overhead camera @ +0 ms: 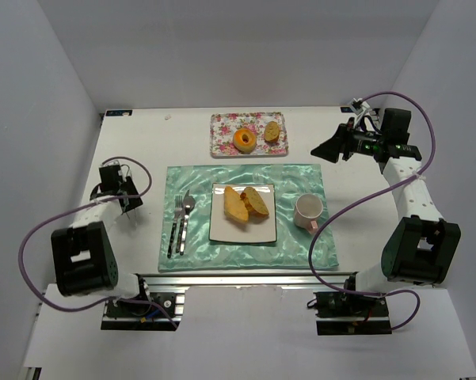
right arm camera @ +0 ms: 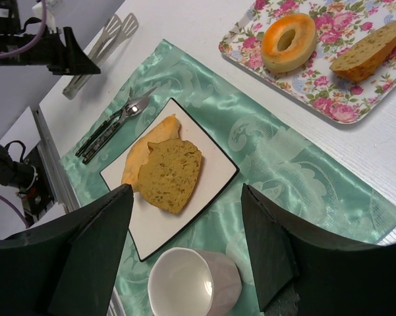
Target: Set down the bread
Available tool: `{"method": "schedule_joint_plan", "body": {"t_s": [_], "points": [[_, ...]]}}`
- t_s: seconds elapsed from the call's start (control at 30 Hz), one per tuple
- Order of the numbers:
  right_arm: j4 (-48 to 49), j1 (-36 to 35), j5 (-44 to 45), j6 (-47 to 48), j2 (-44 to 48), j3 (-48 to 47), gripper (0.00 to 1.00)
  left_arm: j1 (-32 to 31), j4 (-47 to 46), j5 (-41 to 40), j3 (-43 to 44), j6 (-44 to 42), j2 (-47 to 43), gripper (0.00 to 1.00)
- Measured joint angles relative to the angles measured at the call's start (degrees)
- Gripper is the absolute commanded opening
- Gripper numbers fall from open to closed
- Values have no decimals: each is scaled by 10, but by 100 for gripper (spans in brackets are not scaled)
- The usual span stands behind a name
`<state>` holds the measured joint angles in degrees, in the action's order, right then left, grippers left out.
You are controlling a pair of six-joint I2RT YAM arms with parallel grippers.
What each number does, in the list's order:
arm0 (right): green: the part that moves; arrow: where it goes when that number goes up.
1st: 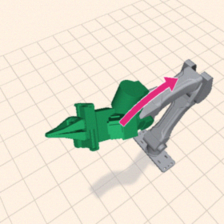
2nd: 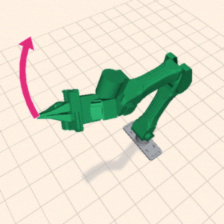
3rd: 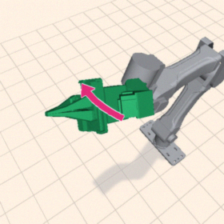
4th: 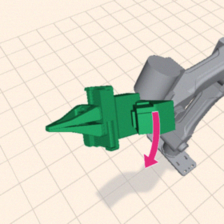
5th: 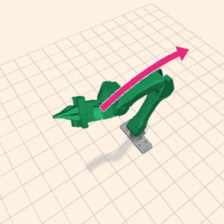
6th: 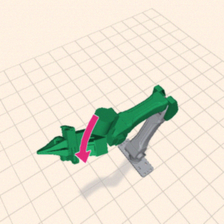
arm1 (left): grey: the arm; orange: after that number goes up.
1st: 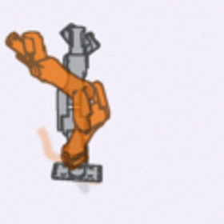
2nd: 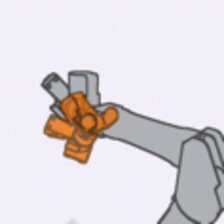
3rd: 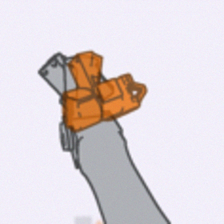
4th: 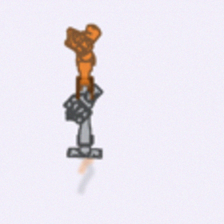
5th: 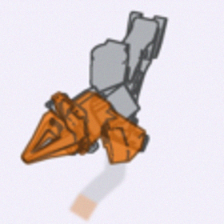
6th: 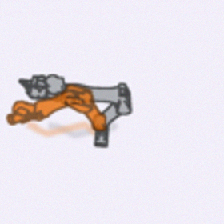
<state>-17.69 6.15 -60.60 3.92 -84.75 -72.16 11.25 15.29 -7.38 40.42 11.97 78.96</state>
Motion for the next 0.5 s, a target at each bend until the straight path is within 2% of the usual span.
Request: {"method": "schedule_joint_plan", "body": {"t_s": [0.07, 0.2, 0.37, 0.43, 0.5], "points": [[-4, 0, 0, 1, 0, 0, 72, 5, -14, 8, 14, -6, 41, 67], [-8, 0, 0, 6, 0, 0, 72, 6, -33, 21, 45, -17, 115, 69], [-17, 0, 1, 10, 0, 0, 72, 6, -45, 27, 63, -24, 136, 78], [-19, 0, 2, 11, 0, 0, 72, 6, -43, 27, 63, -23, 135, 97], [-23, 0, 2, 16, 0, 0, 72, 6, -33, 25, 64, -21, 130, 98]]}}
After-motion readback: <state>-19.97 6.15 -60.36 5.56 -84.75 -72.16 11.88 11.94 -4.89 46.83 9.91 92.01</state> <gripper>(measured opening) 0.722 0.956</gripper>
